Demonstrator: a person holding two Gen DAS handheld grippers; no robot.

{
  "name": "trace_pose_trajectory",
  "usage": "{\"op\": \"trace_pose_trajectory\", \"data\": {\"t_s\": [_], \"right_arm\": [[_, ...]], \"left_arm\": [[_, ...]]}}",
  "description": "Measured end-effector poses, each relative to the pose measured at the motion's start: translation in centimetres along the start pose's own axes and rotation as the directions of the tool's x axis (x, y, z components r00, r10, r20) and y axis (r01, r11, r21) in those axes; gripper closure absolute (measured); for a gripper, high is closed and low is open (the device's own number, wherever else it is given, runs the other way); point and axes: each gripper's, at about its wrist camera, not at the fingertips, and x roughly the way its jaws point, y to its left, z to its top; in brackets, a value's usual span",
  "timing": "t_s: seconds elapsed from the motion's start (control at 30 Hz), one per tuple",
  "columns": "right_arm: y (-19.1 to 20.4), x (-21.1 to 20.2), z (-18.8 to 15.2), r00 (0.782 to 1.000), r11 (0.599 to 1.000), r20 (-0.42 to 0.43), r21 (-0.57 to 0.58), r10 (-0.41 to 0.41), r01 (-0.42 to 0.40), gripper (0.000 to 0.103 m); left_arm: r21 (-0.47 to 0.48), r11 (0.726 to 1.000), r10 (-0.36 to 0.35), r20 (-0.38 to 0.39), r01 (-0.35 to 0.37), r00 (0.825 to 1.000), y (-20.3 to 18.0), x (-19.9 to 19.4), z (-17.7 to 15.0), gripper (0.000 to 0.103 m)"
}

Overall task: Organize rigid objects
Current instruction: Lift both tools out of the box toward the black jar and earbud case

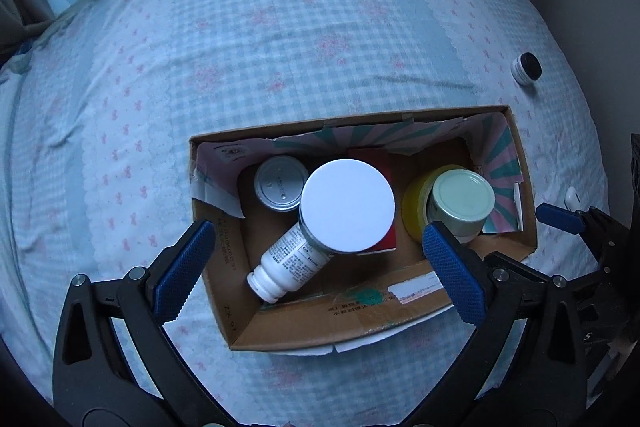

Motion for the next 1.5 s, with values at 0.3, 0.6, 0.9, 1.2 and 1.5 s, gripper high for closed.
{"op": "trace_pose_trajectory", "data": {"t_s": [0.3,0.6,0.9,1.2,1.5], "right_arm": [[2.3,-4.8,-1.3,0.998,0.998,0.052,-0.065,-0.019,0.022,0.000],[4.7,-11.0,-3.6,0.992,0.995,0.116,-0.084,-0.049,0.059,0.000],[3.4,-17.0,-4.9,0.977,0.986,0.182,-0.107,-0.110,0.131,0.000],[-5.5,-22.3,-7.0,0.957,0.985,0.255,-0.061,-0.140,0.161,0.000],[-18.1,-24.5,-7.5,0.957,0.973,0.238,-0.118,-0.165,0.197,0.000]], "left_arm": [[-0.038,0.999,0.006,0.055,-0.004,0.998,0.1,-6.2,-3.0,0.000],[-0.075,0.997,-0.013,0.124,0.022,0.992,-0.5,-12.8,-6.0,0.000],[-0.047,0.999,-0.008,0.202,0.017,0.979,-5.3,-16.2,-6.3,0.000],[-0.072,0.997,0.020,0.284,0.001,0.959,-15.5,-17.9,-6.0,0.000],[-0.118,0.992,0.001,0.317,0.039,0.948,-27.5,-16.4,-3.4,0.000]]}}
